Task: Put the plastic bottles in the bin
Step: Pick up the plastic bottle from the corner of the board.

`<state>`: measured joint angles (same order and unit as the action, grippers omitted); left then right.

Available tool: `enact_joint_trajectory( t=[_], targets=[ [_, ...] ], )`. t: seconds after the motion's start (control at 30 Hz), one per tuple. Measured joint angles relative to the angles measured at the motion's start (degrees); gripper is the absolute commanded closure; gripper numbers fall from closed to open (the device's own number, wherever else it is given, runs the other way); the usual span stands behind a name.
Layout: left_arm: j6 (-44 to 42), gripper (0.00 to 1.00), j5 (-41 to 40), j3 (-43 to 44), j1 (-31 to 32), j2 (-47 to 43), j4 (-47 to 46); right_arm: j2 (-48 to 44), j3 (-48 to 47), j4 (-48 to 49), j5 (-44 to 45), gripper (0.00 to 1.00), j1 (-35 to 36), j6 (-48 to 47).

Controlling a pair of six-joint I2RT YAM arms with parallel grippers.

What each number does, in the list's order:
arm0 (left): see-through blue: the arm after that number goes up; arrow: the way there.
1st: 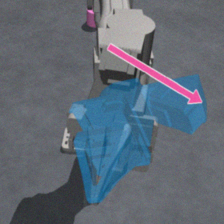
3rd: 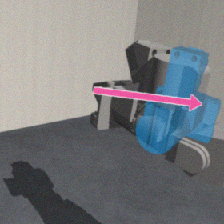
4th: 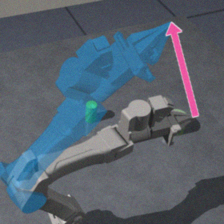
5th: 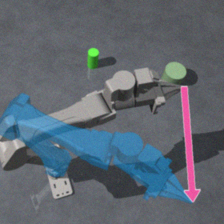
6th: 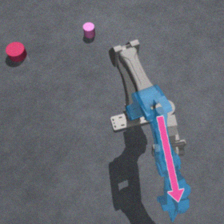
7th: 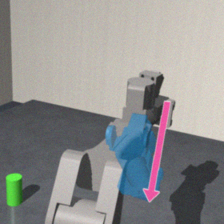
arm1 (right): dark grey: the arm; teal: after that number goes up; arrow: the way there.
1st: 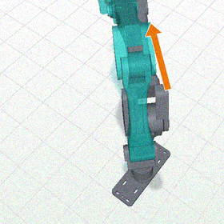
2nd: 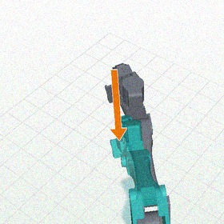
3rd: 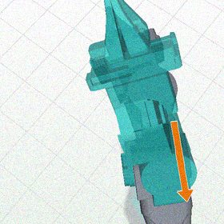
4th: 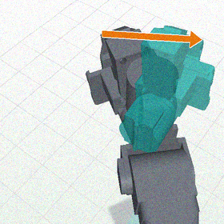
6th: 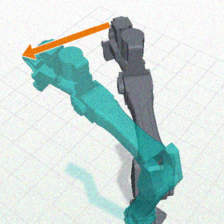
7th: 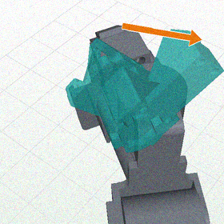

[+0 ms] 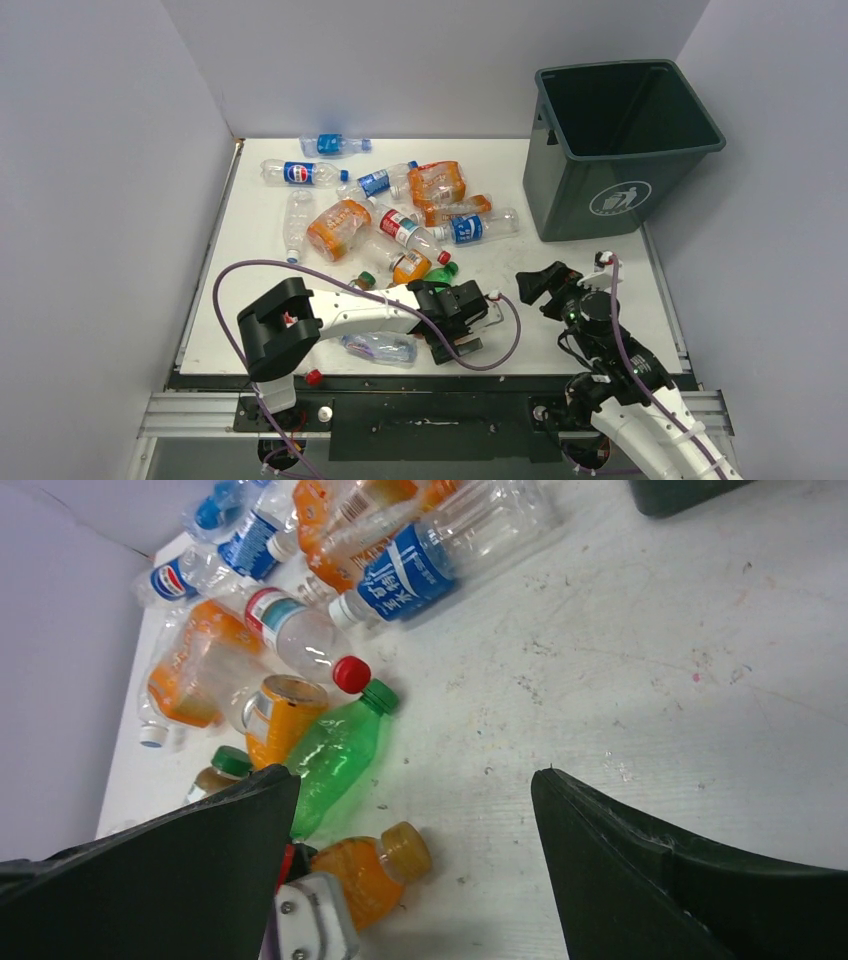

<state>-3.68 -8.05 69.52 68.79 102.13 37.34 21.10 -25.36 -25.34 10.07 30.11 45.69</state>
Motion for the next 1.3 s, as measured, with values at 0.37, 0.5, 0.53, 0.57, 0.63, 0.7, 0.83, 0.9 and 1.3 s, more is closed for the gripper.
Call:
enact_joint_trajectory(
  t=[0.37, 0.5, 0.53, 0.57, 0.63, 0.7, 0.83, 0.9, 1.3],
  targets=[
    [1.36, 0.62, -1.18, -1.05, 0.00, 0.00, -1.60, -3.26, -4.07, 0.11, -0.57, 0.10, 0.04, 0.00],
    [1.55, 0.73, -2.03, -1.16, 0.00, -0.61, -2.82, -3.17, -5.46, 0.26, -1.57, 0.10, 0.04, -0.15],
    [1.60, 0.75, -2.32, -1.49, 0.00, -1.44, -3.41, -3.17, -5.92, 0.68, -1.99, 0.10, 0.04, -0.39],
    [1.70, 0.77, -2.47, -1.68, -0.02, -2.29, -3.54, -3.10, -6.34, 1.11, -2.21, 0.10, 0.04, -0.66],
    [1.99, 0.80, -2.56, -2.19, -0.28, -5.27, -4.02, -2.71, -7.58, 2.29, -2.69, 0.11, 0.04, -1.55],
    [3.04, 0.82, -1.68, -2.64, -0.98, -10.10, -4.79, -1.09, -10.19, 3.17, -2.86, 0.10, 0.04, -2.71],
    [5.97, 0.85, 3.63, -4.20, -6.47, -22.71, -9.40, 5.16, -18.93, 7.61, -3.30, 0.10, 0.04, -5.01],
    [7.89, 0.84, 8.11, -6.71, -12.28, -30.56, -14.45, 7.89, -22.10, 11.74, -4.26, 0.10, 0.04, -5.70],
    [11.21, 0.96, 27.21, -31.39, -25.09, -63.52, -42.75, 28.44, -24.55, 38.01, -31.52, 0.10, 0.42, 0.20]
  ],
)
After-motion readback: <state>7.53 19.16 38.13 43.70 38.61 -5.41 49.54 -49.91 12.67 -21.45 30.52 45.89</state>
